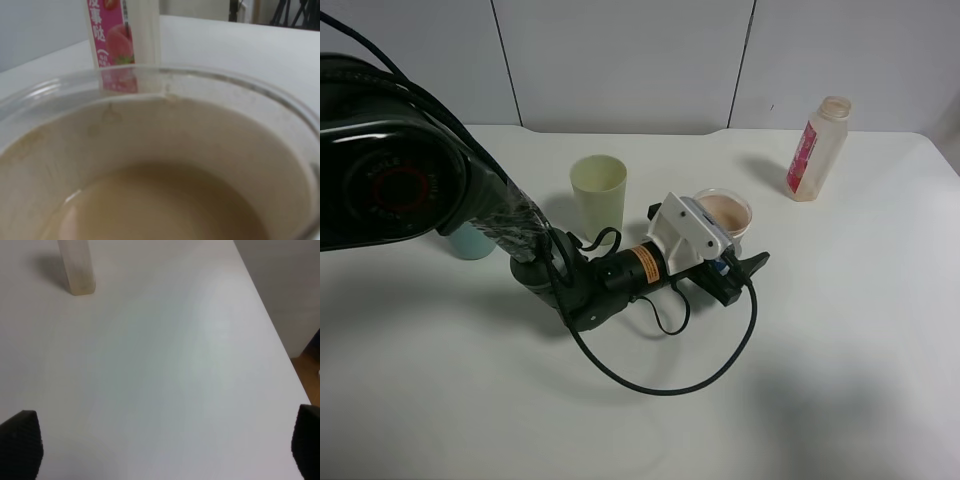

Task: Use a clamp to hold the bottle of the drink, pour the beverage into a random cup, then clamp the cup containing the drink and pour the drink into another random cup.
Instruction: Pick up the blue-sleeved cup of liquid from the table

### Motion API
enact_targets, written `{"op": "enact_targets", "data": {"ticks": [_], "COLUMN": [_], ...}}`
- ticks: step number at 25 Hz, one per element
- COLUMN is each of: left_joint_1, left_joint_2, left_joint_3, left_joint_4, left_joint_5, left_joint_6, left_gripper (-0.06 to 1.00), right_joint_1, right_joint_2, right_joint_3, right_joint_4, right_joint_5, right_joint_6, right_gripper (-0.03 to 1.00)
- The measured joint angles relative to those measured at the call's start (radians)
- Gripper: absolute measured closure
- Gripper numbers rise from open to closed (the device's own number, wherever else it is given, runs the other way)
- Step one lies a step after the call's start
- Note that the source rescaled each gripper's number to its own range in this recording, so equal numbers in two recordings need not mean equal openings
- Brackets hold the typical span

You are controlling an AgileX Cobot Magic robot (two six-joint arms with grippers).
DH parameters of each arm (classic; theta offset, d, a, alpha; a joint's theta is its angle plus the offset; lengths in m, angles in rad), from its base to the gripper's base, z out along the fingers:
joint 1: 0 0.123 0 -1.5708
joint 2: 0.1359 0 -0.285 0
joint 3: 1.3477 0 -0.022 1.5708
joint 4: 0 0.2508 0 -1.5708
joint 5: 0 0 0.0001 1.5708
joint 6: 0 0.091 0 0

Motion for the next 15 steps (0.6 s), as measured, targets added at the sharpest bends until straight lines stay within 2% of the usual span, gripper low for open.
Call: {"op": "enact_targets", "data": {"ticks": [15], "left_joint_1": [0.000], "left_joint_2": [0.012], "left_joint_3": [-0.004], "left_joint_4": [-0.015], "left_joint_5": [0.000], "left_joint_6": [0.019], "left_gripper": [-0.06], "right_joint_1": [0.000], "right_joint_2": [0.000], "right_joint_3": [0.000], "right_joint_4": [0.000], "right_joint_5": [0.000], "right_joint_6": [0.000], "right_gripper": [-0.03]}}
